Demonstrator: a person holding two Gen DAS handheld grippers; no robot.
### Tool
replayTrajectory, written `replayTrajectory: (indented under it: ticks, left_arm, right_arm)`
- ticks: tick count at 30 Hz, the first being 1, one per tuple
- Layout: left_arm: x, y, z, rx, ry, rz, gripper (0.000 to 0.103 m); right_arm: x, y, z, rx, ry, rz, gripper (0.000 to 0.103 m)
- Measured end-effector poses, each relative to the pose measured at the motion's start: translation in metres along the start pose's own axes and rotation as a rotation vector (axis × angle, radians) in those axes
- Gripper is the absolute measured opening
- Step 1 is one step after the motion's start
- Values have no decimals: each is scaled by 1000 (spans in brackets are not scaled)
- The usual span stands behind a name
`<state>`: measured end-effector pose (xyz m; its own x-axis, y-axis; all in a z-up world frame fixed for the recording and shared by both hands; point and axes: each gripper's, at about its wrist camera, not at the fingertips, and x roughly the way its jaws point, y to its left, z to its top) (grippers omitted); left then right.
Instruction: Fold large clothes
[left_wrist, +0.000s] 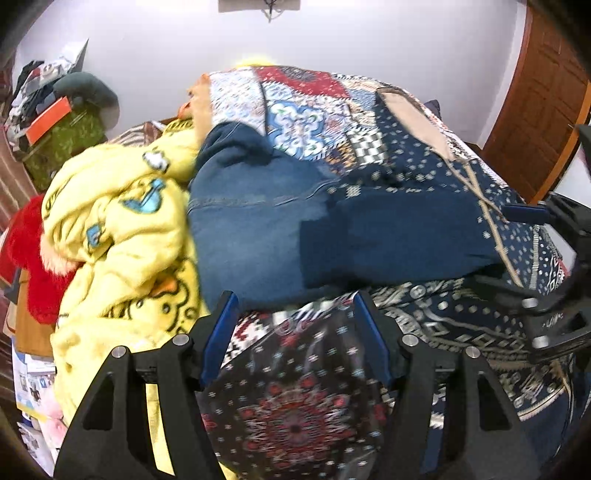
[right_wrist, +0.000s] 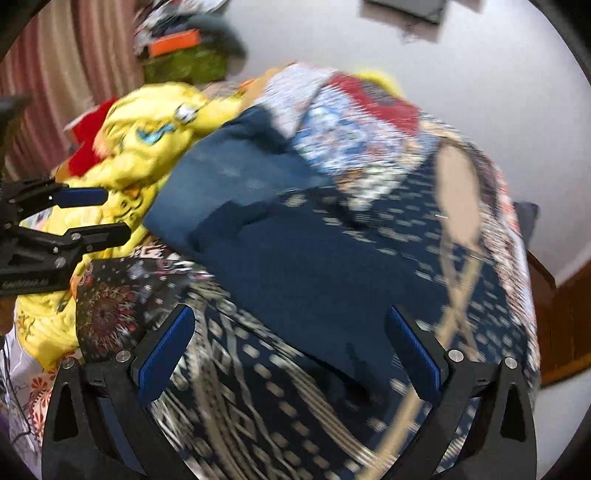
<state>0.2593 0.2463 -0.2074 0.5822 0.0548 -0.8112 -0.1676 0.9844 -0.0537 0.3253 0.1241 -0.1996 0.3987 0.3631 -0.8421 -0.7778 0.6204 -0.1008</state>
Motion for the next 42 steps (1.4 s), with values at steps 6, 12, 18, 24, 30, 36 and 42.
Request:
replayTrajectory:
  ticks: [6,12,18,24,30,36,42]
  left_arm:
    - [23,30,-19,-17,33,25,63]
    - [37,48,-28,-55,59,29,63]
    - [42,45,-27,-47,69,35,63]
    - [27,23,-14,-25,38,20,63]
    - [10,-15,3,18,10,-3,63]
    - [16,-62,19,39,28,-40,63]
    - [50,-104,27,47,88,-47,63]
  right_arm:
    - [59,36,21,-108,82,-7,90]
    - [99,42,32,-151,122,-77,60]
    - [72,20,41,-45,58,21,14]
    - [14,-22,43,102,-70,35,11]
    - [-56,-89,24,274,-208,20,11]
    - [-83,-147,-19,413,-248,-2,11]
    - [-79,-198,-74,538,-221,-4,11]
